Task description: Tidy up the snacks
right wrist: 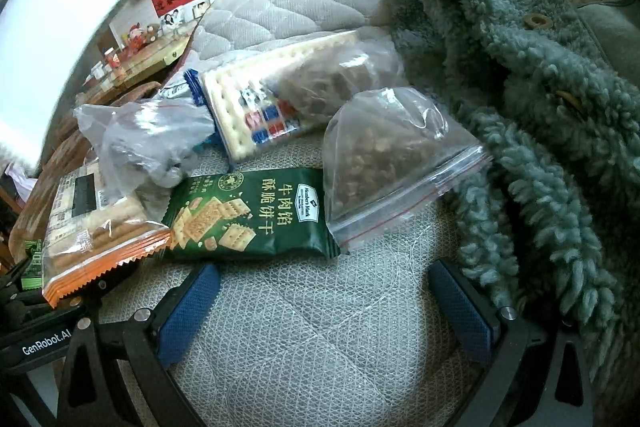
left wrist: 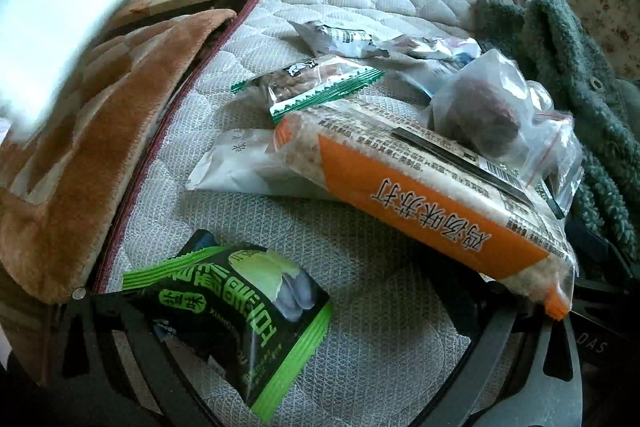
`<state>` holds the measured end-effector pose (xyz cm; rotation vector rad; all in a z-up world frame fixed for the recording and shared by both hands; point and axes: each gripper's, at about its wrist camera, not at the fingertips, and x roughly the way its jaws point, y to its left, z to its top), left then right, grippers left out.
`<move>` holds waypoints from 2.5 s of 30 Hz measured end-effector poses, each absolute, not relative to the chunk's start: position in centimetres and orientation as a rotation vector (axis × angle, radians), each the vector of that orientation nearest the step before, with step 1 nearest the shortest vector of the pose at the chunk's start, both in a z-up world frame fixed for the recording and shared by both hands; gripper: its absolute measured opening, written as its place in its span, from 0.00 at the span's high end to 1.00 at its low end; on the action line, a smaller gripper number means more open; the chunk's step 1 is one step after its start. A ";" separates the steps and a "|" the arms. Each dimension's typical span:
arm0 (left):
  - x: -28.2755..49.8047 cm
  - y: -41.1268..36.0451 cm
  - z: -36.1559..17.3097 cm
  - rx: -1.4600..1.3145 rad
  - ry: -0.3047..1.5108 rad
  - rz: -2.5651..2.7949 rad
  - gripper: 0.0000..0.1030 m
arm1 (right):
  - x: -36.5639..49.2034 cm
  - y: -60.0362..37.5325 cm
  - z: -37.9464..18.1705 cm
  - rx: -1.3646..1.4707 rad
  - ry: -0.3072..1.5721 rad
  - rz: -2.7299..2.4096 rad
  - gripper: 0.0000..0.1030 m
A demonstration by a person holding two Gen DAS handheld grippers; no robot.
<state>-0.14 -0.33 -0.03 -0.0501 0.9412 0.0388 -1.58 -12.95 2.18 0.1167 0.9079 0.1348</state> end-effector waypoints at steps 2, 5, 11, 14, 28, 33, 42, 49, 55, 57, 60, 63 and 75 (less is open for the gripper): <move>-0.1 -0.3 0.0 -0.050 0.941 0.039 0.01 | -1.6 -12.9 2.2 0.117 0.908 0.135 0.00; -0.1 -0.3 0.0 -0.050 0.941 0.039 0.01 | -1.6 -12.9 2.2 0.117 0.908 0.135 0.00; -0.1 -0.3 0.0 -0.050 0.941 0.039 0.01 | -1.6 -12.9 2.2 0.117 0.908 0.135 0.00; -0.1 -0.3 0.0 -0.050 0.941 0.039 0.01 | -1.7 -12.8 2.3 0.117 0.908 0.135 0.00; -0.1 -0.3 0.0 -0.050 0.941 0.039 0.01 | -1.6 -12.9 2.3 0.117 0.908 0.135 0.00; -0.1 -0.3 0.0 -0.050 0.941 0.039 0.01 | -1.6 -12.9 2.3 0.117 0.909 0.135 0.00; -0.1 -0.3 0.0 -0.050 0.942 0.039 0.01 | -1.6 -12.9 2.3 0.117 0.909 0.135 0.00; -0.1 -0.3 0.3 -0.046 0.969 0.027 0.01 | -1.6 -12.9 2.2 0.117 0.909 0.135 0.00; -0.4 0.5 0.9 -0.057 1.006 0.015 0.01 | -1.6 -12.9 2.2 0.115 0.915 0.137 0.00; -1.1 1.0 1.2 -0.067 1.023 0.018 0.01 | -1.7 -12.7 2.4 0.105 0.932 0.145 0.00; -2.2 2.1 1.8 -0.094 1.025 0.024 0.01 | -2.0 -12.5 3.2 0.110 0.994 0.153 0.00; -3.1 3.5 2.7 -0.144 1.019 0.041 0.01 | -2.2 -12.4 3.8 0.119 1.042 0.172 0.00; -5.0 6.7 5.0 -0.158 0.995 0.114 0.01 | -2.1 -8.5 7.9 0.100 0.988 0.414 0.00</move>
